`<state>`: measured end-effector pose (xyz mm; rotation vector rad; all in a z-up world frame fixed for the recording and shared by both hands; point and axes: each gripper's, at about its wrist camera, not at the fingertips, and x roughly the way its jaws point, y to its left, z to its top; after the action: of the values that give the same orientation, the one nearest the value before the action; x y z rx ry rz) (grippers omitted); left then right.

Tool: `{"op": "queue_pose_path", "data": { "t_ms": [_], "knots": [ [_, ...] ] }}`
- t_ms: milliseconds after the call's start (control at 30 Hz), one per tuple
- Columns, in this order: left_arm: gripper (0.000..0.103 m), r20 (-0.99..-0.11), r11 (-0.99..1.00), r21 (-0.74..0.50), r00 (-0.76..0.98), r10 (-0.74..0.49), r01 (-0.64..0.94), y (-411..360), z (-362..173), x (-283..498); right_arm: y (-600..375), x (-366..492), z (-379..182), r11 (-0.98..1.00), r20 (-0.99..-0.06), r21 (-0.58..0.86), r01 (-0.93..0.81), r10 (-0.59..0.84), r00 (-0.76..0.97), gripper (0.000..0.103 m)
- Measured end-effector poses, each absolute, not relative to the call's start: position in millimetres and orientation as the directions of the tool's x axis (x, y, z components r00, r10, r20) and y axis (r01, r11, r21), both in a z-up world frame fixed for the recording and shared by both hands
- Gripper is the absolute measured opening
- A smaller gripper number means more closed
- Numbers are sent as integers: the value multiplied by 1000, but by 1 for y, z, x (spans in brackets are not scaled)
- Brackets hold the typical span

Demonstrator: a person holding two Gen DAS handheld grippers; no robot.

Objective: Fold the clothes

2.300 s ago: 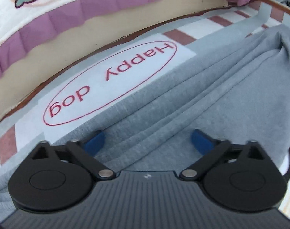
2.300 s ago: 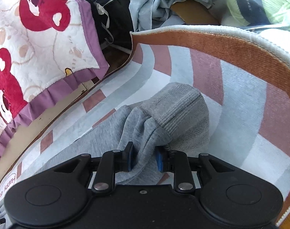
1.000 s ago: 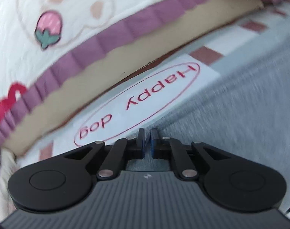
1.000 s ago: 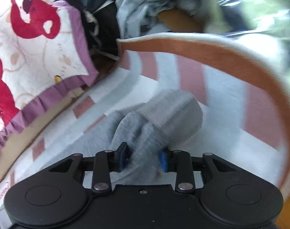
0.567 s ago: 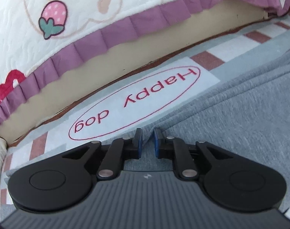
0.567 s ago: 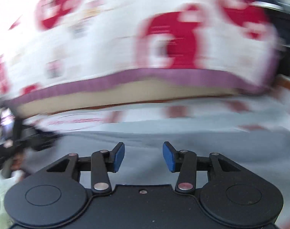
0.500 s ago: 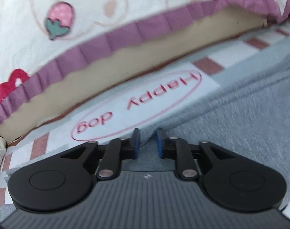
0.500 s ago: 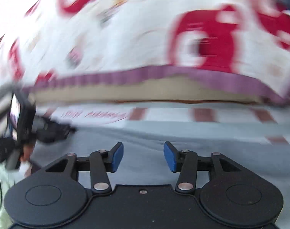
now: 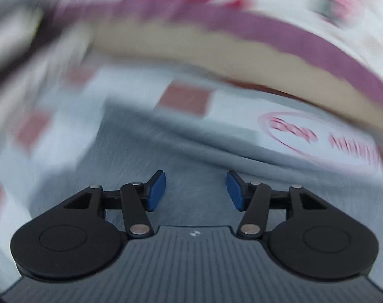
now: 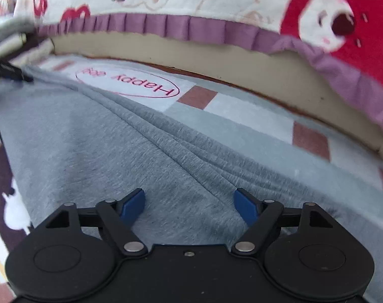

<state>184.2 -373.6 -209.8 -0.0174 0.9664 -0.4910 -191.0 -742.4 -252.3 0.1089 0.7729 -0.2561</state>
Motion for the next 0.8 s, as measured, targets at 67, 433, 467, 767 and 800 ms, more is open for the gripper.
{"op": "queue_pose_path", "data": {
  "t_ms": [67, 433, 467, 767, 800],
  "knots": [
    [57, -790, 897, -281, 449, -419, 342, -376, -209, 198, -741, -193, -255, 965, -683, 22, 260, -176, 709, 79],
    [84, -871, 924, -14, 449, -199, 383, -440, -213, 184, -728, -198, -252, 983, -646, -112, 145, -183, 741, 16],
    [82, -866, 922, 1, 461, -192, 386, -441, -213, 180, -729, -197, -252, 984, -646, -110, 141, -179, 742, 16],
    [11, -825, 938, -94, 501, -262, 335, -421, -205, 152, -737, -196, -252, 975, -651, -99, 197, -213, 729, 60],
    [8, -815, 939, -108, 511, -272, 327, -418, -205, 146, -739, -197, -252, 977, -653, -89, 196, -206, 729, 61]
  ]
}}
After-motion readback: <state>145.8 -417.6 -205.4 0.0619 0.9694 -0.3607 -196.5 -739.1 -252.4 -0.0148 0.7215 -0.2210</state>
